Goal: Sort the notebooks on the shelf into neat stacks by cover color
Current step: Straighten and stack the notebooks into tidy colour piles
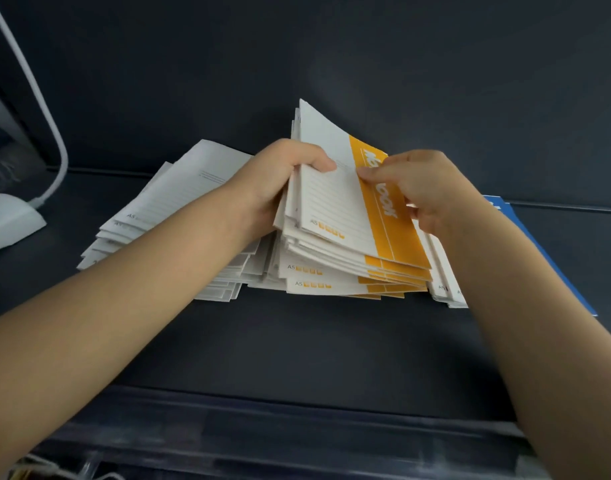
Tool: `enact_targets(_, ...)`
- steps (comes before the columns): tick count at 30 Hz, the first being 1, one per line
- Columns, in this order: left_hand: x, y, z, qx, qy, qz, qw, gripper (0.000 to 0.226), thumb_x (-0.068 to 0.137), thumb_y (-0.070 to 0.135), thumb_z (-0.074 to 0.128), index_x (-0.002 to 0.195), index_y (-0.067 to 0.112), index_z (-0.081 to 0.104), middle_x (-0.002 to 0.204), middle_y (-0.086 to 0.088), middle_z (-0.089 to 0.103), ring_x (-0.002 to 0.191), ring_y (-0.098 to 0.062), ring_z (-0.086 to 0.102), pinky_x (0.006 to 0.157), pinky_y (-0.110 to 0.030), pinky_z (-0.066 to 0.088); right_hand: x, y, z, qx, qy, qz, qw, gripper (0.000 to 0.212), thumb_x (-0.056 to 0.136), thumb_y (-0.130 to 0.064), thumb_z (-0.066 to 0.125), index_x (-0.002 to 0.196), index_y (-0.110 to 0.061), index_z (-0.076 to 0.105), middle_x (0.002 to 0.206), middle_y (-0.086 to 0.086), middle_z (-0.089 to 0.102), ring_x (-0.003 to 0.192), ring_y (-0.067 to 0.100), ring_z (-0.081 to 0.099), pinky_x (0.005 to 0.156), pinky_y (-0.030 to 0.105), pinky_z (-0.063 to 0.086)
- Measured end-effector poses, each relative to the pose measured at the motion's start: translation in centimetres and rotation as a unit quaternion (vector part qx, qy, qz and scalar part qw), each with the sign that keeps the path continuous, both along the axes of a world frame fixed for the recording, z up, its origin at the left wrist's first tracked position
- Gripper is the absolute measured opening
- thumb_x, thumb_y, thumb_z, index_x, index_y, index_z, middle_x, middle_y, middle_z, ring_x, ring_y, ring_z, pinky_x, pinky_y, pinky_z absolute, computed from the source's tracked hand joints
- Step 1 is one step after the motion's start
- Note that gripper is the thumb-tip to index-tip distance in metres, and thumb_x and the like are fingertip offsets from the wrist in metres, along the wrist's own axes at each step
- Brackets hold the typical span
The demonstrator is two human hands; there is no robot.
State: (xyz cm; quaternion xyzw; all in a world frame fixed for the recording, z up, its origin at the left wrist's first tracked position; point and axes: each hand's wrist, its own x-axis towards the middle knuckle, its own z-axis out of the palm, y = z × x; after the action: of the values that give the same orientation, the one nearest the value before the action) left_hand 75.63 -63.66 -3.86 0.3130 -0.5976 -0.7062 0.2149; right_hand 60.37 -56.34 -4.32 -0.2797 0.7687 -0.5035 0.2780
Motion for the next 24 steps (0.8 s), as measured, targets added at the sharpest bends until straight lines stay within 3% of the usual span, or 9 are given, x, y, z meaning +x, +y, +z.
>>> enact_targets(5, -0.6, -0.4, -0.5, -0.047, -0.06, 0.021, 0.997, 0.075, 0.056, 0.02, 0.079, 0.126, 0.014, 0.053, 0.109, -0.009, 0.072, 0.091, -0.025, 0.073, 0.082, -0.042, 0.059, -0.4, -0.1, -0.1, 0.019, -0.013, 0.004, 1.0, 0.057, 0.076, -0.033, 0.077, 0.128, -0.019, 0.057, 0.109, -0.003, 0.049, 0.098, 0.017, 0.043, 0.08, 0.034, 0.038)
enact_targets(8, -0.7, -0.8, -0.8, -0.053, -0.078, 0.023, 0.995, 0.08, 0.051, 0.019, 0.082, 0.126, 0.014, 0.053, 0.108, -0.007, 0.072, 0.091, -0.025, 0.073, 0.083, -0.042, 0.059, -0.3, -0.2, -0.3, 0.027, -0.004, 0.005, 1.0, 0.06, 0.076, -0.034, 0.077, 0.13, -0.02, 0.055, 0.11, -0.003, 0.048, 0.099, 0.019, 0.043, 0.081, 0.034, 0.038)
enact_targets(12, -0.7, -1.5, -0.8, -0.038, -0.055, 0.028, 0.997, 0.059, 0.067, 0.001, 0.081, 0.122, 0.003, 0.059, 0.106, -0.012, 0.073, 0.092, -0.027, 0.072, 0.08, -0.037, 0.06, 0.0, -0.5, -0.5, 0.027, 0.011, 0.005, 1.0, 0.061, 0.077, -0.036, 0.076, 0.132, -0.022, 0.053, 0.112, -0.003, 0.046, 0.1, 0.02, 0.043, 0.082, 0.034, 0.038)
enact_targets(15, -0.5, -1.8, -0.9, -0.009, -0.034, 0.031, 0.999, 0.056, 0.068, -0.006, 0.078, 0.121, 0.0, 0.061, 0.107, -0.015, 0.072, 0.094, -0.029, 0.072, 0.079, -0.036, 0.06, 0.1, -0.5, -0.7, 0.029, 0.019, 0.007, 0.999, 0.061, 0.077, -0.036, 0.076, 0.132, -0.022, 0.052, 0.112, -0.003, 0.045, 0.1, 0.02, 0.043, 0.082, 0.035, 0.038)
enact_targets(20, -0.4, -1.6, -0.6, 0.019, -0.016, -0.009, 1.0, 0.048, 0.08, 0.001, 0.071, 0.126, 0.007, 0.059, 0.112, -0.013, 0.071, 0.1, -0.029, 0.07, 0.085, -0.038, 0.058, 0.0, -0.4, -0.8, 0.028, 0.017, 0.007, 0.999, 0.058, 0.078, -0.038, 0.075, 0.13, -0.023, 0.054, 0.112, -0.003, 0.045, 0.099, 0.019, 0.043, 0.081, 0.034, 0.038)
enact_targets(24, -0.7, -1.3, -0.9, 0.031, -0.029, -0.032, 0.999, 0.057, 0.08, 0.008, 0.072, 0.132, 0.014, 0.048, 0.113, -0.013, 0.07, 0.097, -0.029, 0.071, 0.076, -0.038, 0.06, -0.2, -0.3, -0.8, 0.024, 0.001, -0.003, 1.0, 0.057, 0.078, -0.036, 0.075, 0.129, -0.021, 0.056, 0.116, -0.001, 0.048, 0.1, 0.02, 0.041, 0.084, 0.035, 0.037)
